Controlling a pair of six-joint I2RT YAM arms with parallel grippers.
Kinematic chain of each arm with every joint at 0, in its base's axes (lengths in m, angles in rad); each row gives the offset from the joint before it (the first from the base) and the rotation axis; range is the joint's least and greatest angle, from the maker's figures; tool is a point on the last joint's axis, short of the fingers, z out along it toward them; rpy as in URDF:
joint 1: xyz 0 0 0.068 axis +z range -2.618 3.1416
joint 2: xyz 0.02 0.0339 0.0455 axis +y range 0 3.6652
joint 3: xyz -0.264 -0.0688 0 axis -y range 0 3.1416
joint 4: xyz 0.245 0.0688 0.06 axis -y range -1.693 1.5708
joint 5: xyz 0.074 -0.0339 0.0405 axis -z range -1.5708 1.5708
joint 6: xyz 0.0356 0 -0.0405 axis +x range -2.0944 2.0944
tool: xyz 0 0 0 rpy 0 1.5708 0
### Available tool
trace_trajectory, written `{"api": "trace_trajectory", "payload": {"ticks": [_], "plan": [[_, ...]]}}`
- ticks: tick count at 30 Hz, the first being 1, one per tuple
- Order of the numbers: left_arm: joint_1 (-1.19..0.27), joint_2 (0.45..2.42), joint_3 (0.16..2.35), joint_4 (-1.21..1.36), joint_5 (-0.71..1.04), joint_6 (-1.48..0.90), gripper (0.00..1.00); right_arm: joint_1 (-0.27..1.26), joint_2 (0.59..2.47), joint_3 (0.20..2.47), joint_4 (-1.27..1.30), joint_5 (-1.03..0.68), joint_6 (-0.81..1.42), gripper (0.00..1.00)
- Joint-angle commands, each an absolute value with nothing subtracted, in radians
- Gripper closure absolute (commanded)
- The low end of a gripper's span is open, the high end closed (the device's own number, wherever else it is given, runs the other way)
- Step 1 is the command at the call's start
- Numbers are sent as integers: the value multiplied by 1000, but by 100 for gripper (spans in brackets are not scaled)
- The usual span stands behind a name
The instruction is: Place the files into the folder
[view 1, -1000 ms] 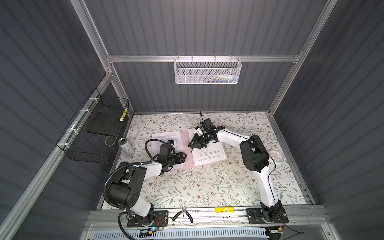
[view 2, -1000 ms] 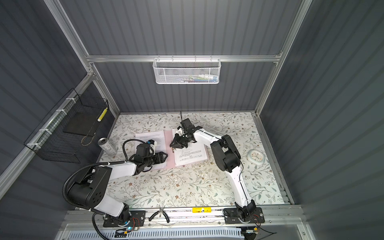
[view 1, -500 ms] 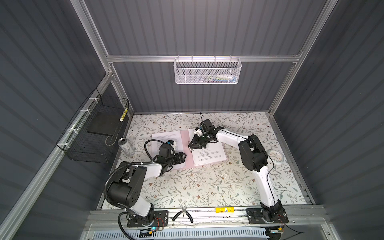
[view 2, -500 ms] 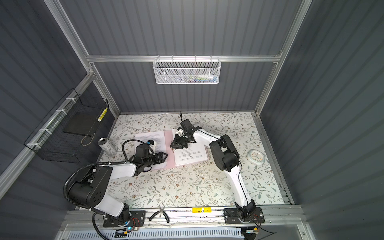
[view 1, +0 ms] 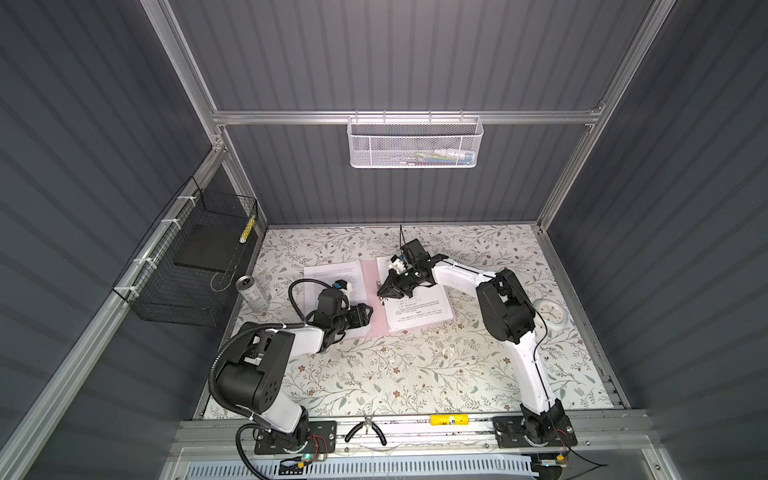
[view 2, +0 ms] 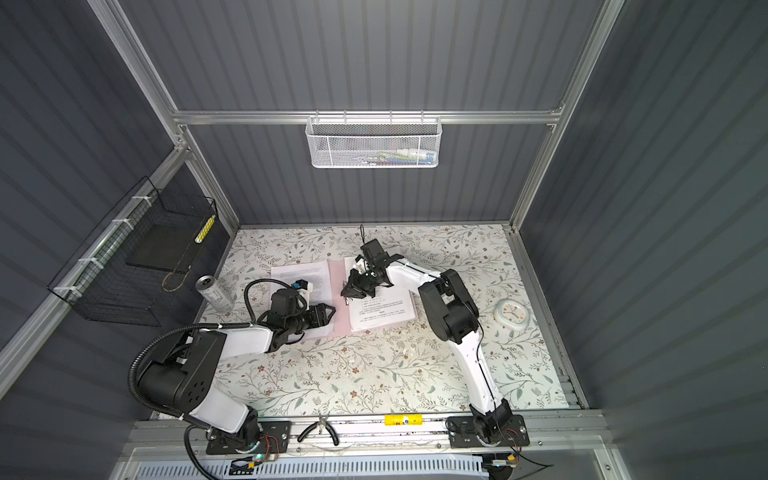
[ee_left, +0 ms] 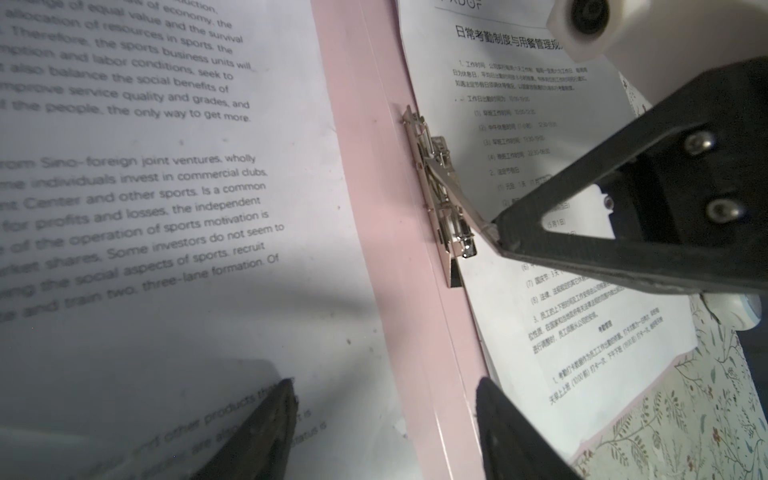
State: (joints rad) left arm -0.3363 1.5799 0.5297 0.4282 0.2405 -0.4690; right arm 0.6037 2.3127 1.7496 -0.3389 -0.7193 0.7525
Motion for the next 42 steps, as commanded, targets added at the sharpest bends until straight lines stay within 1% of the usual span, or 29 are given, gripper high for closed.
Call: {"api": "trace_trajectory", "payload": {"ticks": [1,7,9,23,42], "plan": [[-328,1608,503,388,253,-485,30,608,2327,1729,-324,-734,762,84],[-327,1611,502,392,253,-487,30,607,2325,1723,-316,-738,767,85],[-326,1613,503,391,256,-487,30,608,2326,1722,-315,-738,767,88],[-321,1634,496,415,260,-492,30,604,2350,1688,-316,-730,755,91],[-311,1678,505,423,255,-508,30,568,2391,1652,-438,-604,648,91]]}}
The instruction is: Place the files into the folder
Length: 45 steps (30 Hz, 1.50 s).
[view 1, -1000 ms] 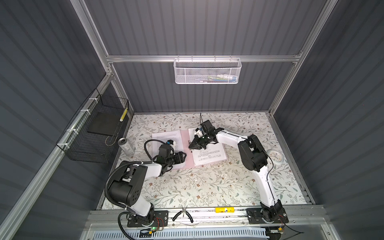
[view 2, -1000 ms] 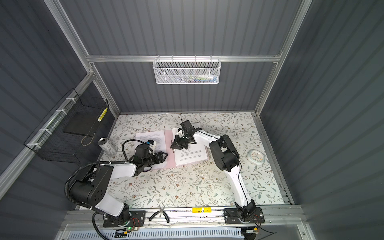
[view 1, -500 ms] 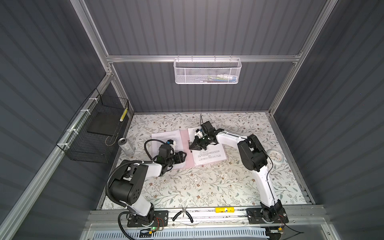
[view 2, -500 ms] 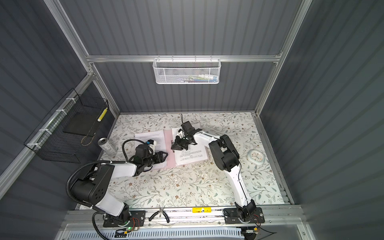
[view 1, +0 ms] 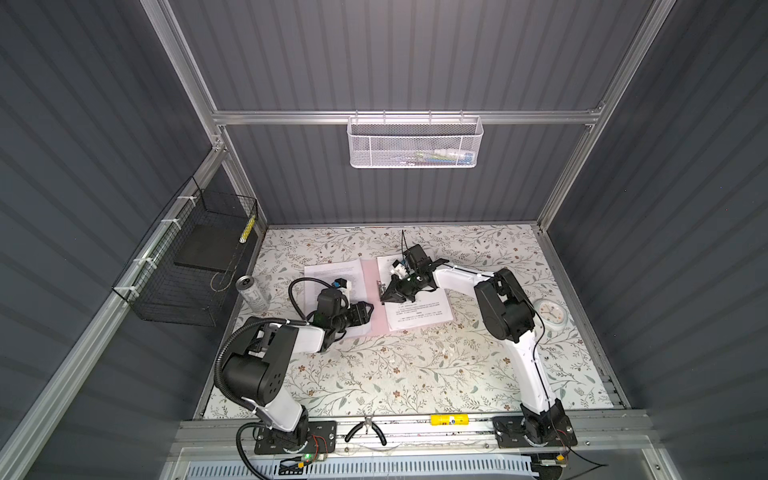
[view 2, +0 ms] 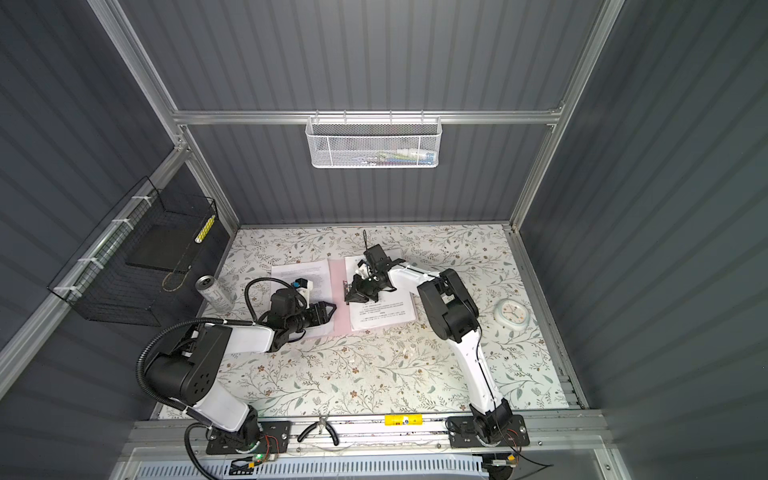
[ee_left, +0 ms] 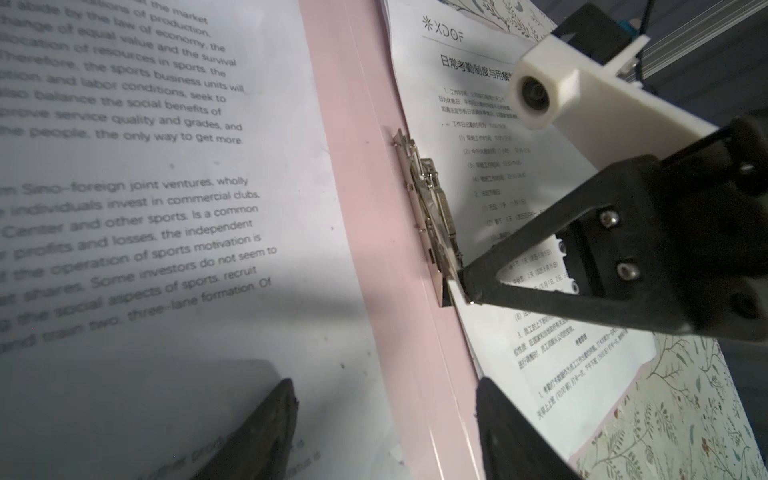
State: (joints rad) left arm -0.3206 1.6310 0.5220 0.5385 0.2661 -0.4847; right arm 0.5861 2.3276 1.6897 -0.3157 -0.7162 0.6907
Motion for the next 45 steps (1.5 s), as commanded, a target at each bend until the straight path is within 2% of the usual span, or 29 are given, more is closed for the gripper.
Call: {"api": "trace_trajectory", "payload": {"ticks": [1,21,34,45], "plan": [[-311,1678,505,422,256,-508,30,566,2391,1652,-446,-595,639,91],[-307,1691,511,421,266,-508,30,574,2462,1704,-562,-464,559,93],[-307,1709,524,418,276,-505,30,610,2412,1708,-352,-736,703,93],[-307,1702,521,420,281,-508,29,613,2400,1702,-335,-744,715,93]]}}
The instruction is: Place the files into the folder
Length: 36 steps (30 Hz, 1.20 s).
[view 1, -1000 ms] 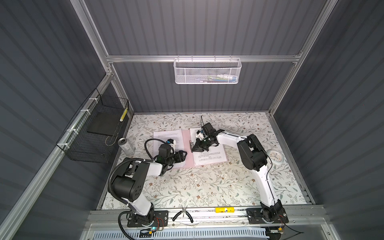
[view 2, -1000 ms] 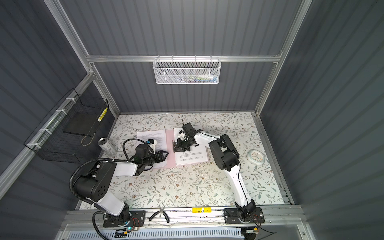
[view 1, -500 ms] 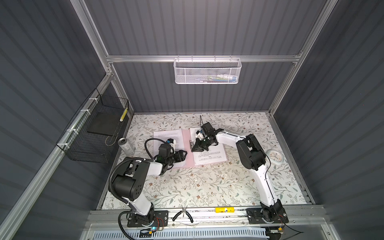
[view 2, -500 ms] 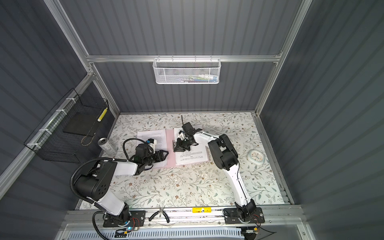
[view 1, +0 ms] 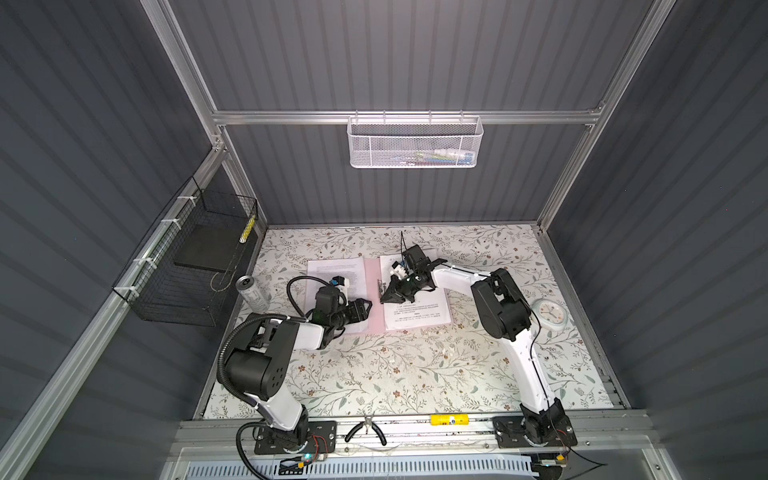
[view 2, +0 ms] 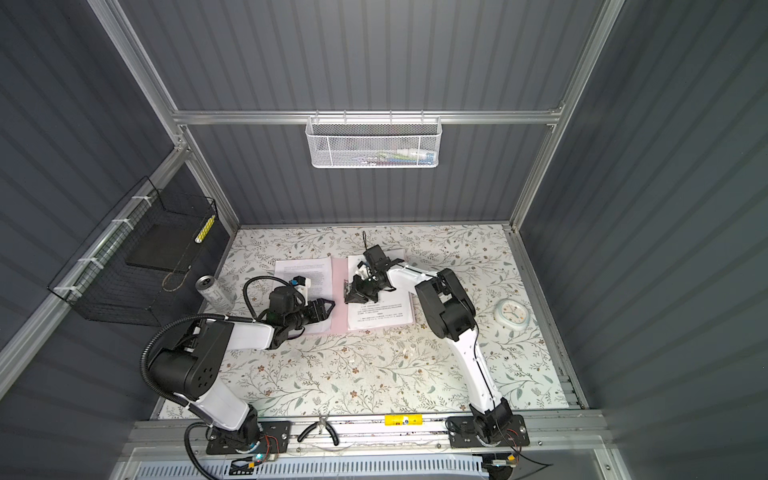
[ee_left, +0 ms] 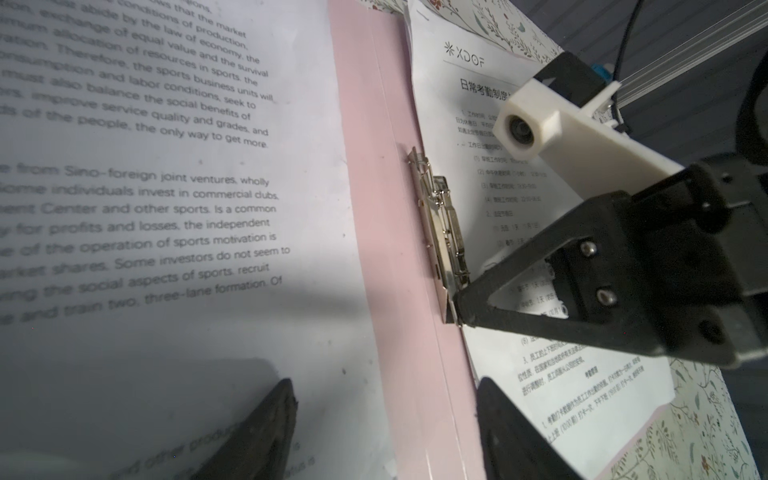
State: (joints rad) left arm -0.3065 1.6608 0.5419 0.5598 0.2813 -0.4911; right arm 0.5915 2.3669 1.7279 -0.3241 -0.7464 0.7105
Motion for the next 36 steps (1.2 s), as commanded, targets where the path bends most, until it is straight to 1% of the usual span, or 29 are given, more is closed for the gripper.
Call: {"api": "trace_trajectory", "payload": {"ticks": [1,11,15,20,23,26,30,36], "plan": [[-307,1703,524,419,285,-508,29,611,2399,1698,-333,-741,715,93],[-307,1660,588,328,298,-464,19,558,2344,1582,-265,-718,717,94],[-307,1609,619,270,265,-435,13,525,2319,1520,-237,-727,712,95],[-307,1552,683,147,177,-374,7,474,2276,1432,-199,-739,690,96],[-294,1510,690,121,158,-354,3,447,2252,1374,-163,-753,661,91],[-264,1467,686,99,148,-347,1,433,2245,1359,-186,-758,618,82],[-223,1404,686,46,107,-337,0,427,2238,1345,-178,-785,592,74],[-143,1361,657,29,74,-331,0,415,2263,1361,-181,-826,556,73]]}}
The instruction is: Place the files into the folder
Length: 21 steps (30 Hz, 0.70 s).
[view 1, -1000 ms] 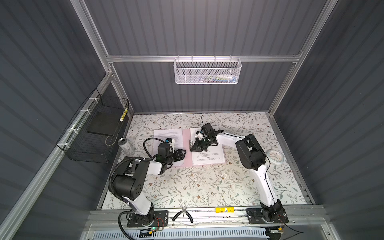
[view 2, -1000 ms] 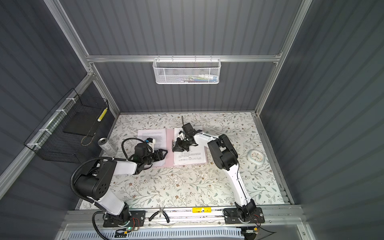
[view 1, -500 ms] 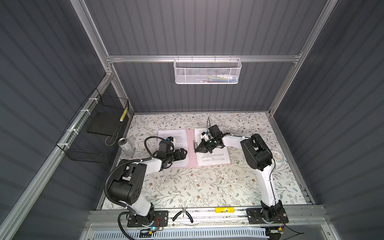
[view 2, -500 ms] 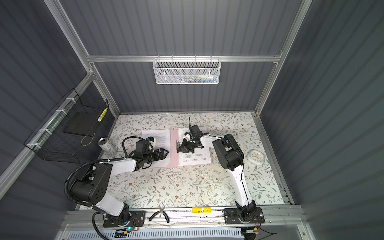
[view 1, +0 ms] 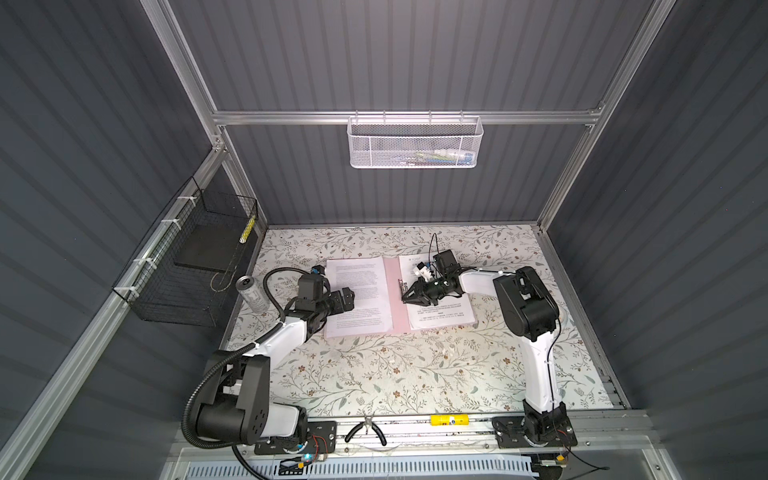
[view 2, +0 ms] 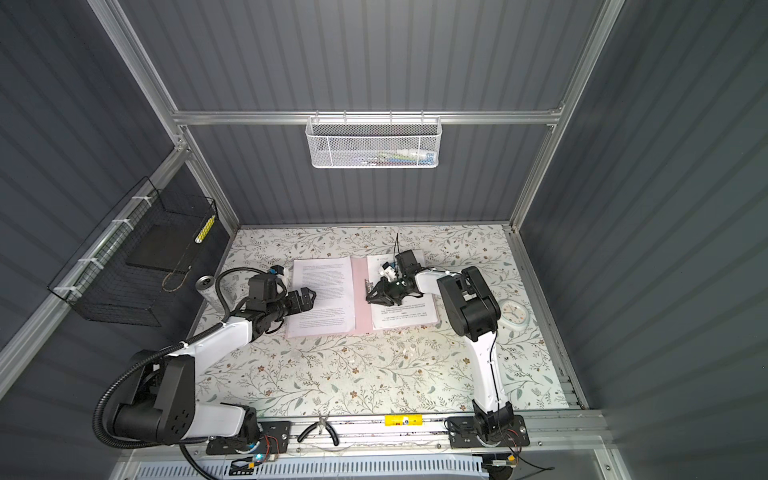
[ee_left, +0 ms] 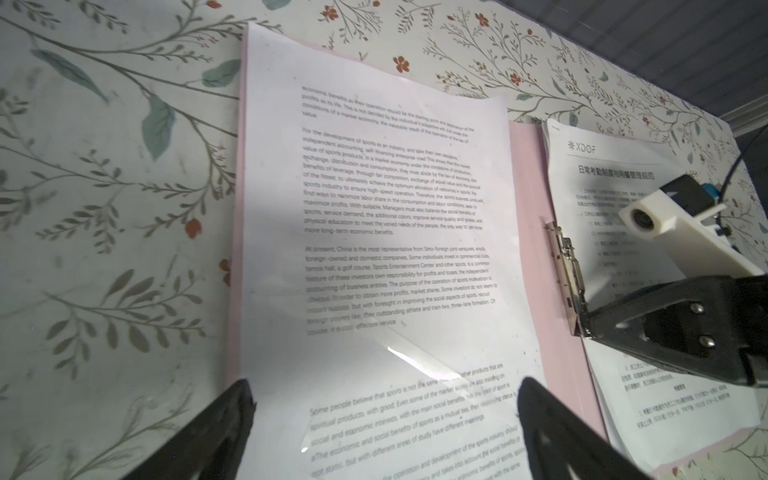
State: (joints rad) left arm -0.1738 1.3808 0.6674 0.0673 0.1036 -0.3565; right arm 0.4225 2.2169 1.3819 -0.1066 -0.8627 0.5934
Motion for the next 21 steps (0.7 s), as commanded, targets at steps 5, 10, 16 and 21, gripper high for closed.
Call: {"api": "trace_trajectory", "payload": {"ticks": [5,10,16,21], "plan": [[-72,1368,616,74,153,-384,0,412,2272,1339,-127,-847,592,73],[-29,1369,550,165,258,-439,0,412,2281,1336,-113,-856,601,73],[48,1423,501,303,477,-509,1,412,2284,1333,-100,-865,613,73],[78,1492,503,347,561,-537,1,412,2282,1336,-100,-865,614,73]]}}
